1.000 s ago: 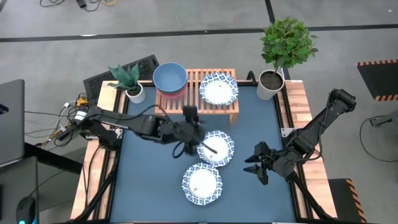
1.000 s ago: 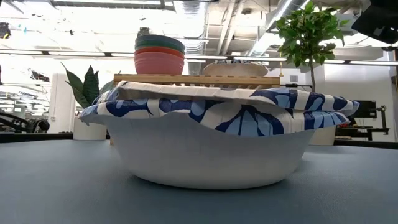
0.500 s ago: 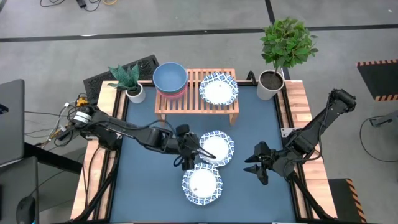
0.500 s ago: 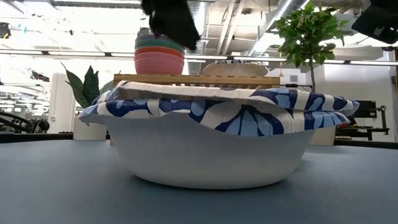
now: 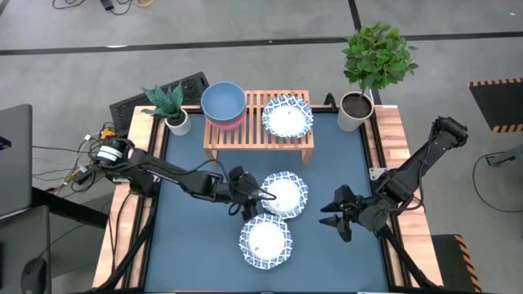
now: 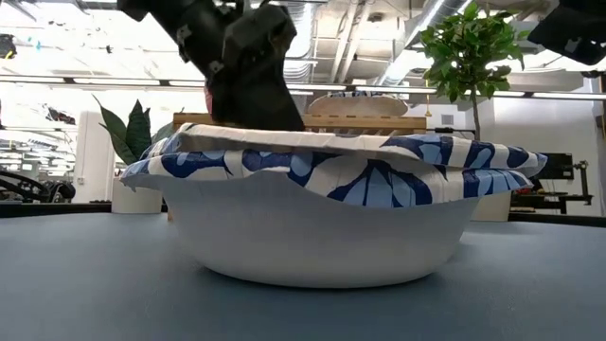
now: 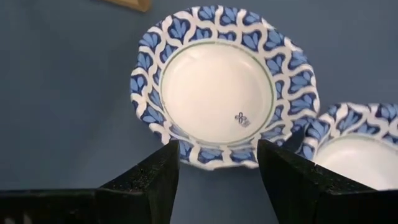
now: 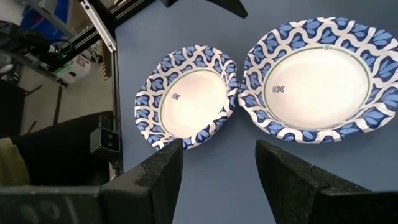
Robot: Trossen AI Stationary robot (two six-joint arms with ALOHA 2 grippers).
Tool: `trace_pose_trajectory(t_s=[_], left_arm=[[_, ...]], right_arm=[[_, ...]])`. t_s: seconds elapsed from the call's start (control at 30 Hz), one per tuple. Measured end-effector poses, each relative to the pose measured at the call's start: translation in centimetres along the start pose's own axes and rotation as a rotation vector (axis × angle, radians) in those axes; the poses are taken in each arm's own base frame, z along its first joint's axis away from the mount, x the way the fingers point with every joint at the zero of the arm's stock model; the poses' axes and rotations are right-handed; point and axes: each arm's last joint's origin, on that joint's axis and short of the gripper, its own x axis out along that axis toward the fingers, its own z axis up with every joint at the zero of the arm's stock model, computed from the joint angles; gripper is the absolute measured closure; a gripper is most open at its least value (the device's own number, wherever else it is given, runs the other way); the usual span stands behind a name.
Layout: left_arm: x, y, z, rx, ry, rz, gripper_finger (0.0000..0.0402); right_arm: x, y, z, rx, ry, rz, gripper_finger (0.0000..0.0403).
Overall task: Place and stack bowls onto a shelf
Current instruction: Stack the top white patterned bowl on top of the other white patterned bowl on the shelf
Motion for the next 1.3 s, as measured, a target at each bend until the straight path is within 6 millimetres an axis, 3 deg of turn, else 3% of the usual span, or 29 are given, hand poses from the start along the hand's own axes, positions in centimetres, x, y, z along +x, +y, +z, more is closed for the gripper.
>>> trace_pose_trajectory(t_s=[0.53,1.3], left_arm=[[0.7,1.1,-1.4,-0.161,-0.095,0.027,0.0203],[1.1,2.2,-0.9,-0.295,-0.109,0.051,0.0203]], right_arm=[[0.1,-0.4,-0.2,-0.021,-0.027,-0.043,0.0177],[0.7,-1.4,0.6,-0.005,-0.036,-0.116,0.0177]])
